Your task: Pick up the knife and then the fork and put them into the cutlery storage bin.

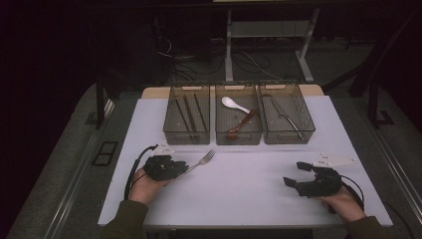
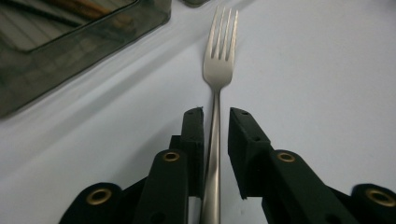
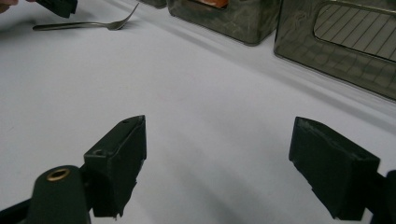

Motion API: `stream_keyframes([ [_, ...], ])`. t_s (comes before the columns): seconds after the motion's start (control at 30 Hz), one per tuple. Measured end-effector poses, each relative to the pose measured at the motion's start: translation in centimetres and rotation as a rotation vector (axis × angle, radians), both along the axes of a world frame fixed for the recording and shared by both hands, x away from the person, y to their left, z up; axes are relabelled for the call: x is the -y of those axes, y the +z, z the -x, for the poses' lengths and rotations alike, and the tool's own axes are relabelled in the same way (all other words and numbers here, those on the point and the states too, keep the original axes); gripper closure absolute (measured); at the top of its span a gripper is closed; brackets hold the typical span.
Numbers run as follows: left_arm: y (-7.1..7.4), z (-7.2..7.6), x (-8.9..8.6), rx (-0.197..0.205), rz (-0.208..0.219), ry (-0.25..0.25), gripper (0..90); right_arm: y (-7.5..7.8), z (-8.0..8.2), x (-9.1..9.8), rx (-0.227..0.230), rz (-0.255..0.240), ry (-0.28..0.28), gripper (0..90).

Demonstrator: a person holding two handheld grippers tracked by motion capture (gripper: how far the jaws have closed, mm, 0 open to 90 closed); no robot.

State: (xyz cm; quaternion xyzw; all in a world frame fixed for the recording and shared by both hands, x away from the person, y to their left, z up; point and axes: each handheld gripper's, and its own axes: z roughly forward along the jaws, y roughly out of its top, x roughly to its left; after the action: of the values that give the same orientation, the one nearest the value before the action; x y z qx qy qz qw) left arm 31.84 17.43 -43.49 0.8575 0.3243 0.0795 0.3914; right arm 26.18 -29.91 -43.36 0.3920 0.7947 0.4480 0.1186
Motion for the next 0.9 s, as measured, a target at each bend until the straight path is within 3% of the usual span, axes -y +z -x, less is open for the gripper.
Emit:
stream_keyframes([
  [0.13, -0.3, -0.3, 0.7, 0.021, -0.020, -0.020, 73.7, 0.0, 0.0, 0.0, 0.000, 0.000, 0.003, 18.8],
  [0.5, -1.2, -1.1, 1.1, 0.015, -0.030, -0.033, 75.1, 0.0, 0.0, 0.0, -0.004, 0.001, 0.008, 18.8],
  [0.63, -1.4, -1.2, 1.3, 0.002, -0.028, -0.042, 77.5, 0.0, 0.0, -0.1, -0.004, 0.002, 0.008, 18.8],
  [0.9, -1.4, -1.2, 1.4, 0.021, -0.057, -0.067, 83.7, 0.0, 0.0, -0.1, -0.005, 0.003, 0.008, 18.8],
])
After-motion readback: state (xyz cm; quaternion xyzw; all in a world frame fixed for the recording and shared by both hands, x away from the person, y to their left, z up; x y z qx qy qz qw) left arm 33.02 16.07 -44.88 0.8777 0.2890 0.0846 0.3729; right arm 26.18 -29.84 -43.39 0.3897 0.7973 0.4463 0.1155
